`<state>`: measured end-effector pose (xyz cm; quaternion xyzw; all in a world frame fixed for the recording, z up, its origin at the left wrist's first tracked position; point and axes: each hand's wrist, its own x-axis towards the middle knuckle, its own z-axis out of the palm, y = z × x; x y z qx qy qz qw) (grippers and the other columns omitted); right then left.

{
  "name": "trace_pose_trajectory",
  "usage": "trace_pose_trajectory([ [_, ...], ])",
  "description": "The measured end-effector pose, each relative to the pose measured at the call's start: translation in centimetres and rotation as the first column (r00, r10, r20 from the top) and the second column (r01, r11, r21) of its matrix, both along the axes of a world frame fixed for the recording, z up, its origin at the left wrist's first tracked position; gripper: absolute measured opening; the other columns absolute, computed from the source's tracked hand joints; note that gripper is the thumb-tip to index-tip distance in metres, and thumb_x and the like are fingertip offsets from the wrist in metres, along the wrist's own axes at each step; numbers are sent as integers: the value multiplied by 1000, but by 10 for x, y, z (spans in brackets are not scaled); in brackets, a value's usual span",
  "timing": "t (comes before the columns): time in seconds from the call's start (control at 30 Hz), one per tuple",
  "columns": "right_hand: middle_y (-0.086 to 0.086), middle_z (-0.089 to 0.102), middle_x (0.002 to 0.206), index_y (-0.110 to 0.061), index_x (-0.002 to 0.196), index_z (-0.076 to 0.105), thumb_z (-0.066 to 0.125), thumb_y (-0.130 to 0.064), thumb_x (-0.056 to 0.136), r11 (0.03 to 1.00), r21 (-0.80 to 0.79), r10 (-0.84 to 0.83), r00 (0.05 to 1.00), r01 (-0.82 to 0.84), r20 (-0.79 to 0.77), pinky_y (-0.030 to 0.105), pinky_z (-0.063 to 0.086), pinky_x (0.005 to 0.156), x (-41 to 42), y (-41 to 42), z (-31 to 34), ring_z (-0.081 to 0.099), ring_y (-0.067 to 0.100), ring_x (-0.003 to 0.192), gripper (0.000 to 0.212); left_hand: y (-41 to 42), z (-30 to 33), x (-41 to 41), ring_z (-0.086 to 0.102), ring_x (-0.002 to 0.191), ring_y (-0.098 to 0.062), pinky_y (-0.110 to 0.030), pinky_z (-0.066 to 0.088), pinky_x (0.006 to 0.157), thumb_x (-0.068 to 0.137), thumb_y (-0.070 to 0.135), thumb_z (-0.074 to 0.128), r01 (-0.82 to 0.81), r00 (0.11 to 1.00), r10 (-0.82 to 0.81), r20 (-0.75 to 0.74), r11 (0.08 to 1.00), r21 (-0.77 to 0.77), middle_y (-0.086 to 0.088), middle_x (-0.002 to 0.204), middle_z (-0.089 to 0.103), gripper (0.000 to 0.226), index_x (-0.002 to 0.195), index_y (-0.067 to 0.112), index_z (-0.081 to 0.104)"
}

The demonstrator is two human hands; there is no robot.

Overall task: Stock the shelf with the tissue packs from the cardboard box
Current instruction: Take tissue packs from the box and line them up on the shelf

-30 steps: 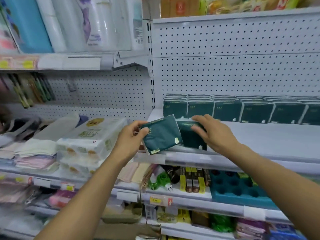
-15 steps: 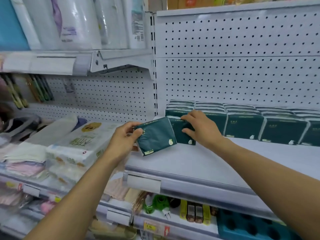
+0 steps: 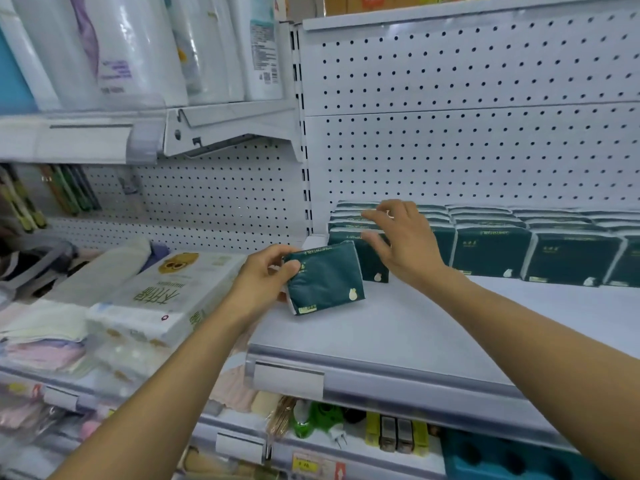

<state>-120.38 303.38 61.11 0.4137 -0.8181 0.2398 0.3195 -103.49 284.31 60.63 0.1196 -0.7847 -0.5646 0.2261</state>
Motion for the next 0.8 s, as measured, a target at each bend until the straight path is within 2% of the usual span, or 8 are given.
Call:
trace_pose_trajectory([
  [0.07,1,57,122,-23,127,62,46,-51,94,985,-76,159,984,-154,74,37,40,92,21,13,8,47,19,113,47,6,1,-5,67,84,-20,-40,60,68,98,11,56,46,999,-46,2,996,-78,-13,103,67,22,103,29,67],
  [0.13,-6,55,127,-30,134,55,48,-62,88,964,112,226,965,-242,134,34,39,93,41,26,9,46,13,115,56,18,2,-13,65,92,-25,-37,61,70,97,11,58,113,993,-117,-20,985,-134,-7,101,67,26,101,34,66],
  [0.2,-11,53,127,-37,140,43,56,-62,85,934,298,156,974,-199,162,34,44,89,48,38,2,47,11,115,61,34,1,-22,63,95,-20,-30,59,71,96,12,59,181,982,-187,-21,969,-166,-3,106,63,27,110,35,61],
  [0.3,-13,51,119,-40,140,40,63,-50,87,943,311,50,975,-117,216,32,49,79,40,63,-9,46,8,112,59,54,-4,-37,61,98,-14,-26,55,75,95,20,61,240,969,-248,-16,949,-206,3,107,59,33,123,34,51],
  [0.43,-13,51,117,-38,137,45,66,-43,87,960,280,-59,976,-2,210,34,51,78,20,101,-10,45,9,110,54,51,-7,-61,50,114,-2,-18,46,90,92,26,66,-29,994,-1,-108,959,-282,9,129,48,46,134,28,46],
  [0.57,-10,50,123,-31,132,53,70,-37,86,970,219,-142,976,104,166,34,51,75,0,115,-14,41,12,117,50,39,-8,-85,34,136,-16,-30,29,110,86,24,74,-116,991,135,27,926,-358,0,150,29,79,150,22,27],
  [0.63,-6,51,123,-26,129,57,72,-34,84,974,190,-152,980,126,127,35,51,72,-9,110,-17,42,16,117,49,37,-9,-96,38,133,-17,-31,33,105,83,21,77,-90,987,130,96,937,-338,1,145,35,82,148,19,27],
  [0.8,4,57,115,-16,118,65,80,-26,76,975,168,-145,989,145,-13,32,49,66,-27,92,-24,52,27,106,45,33,-17,-113,57,111,-18,-27,45,82,80,11,79,-76,993,97,70,962,-264,4,121,59,54,118,25,43],
])
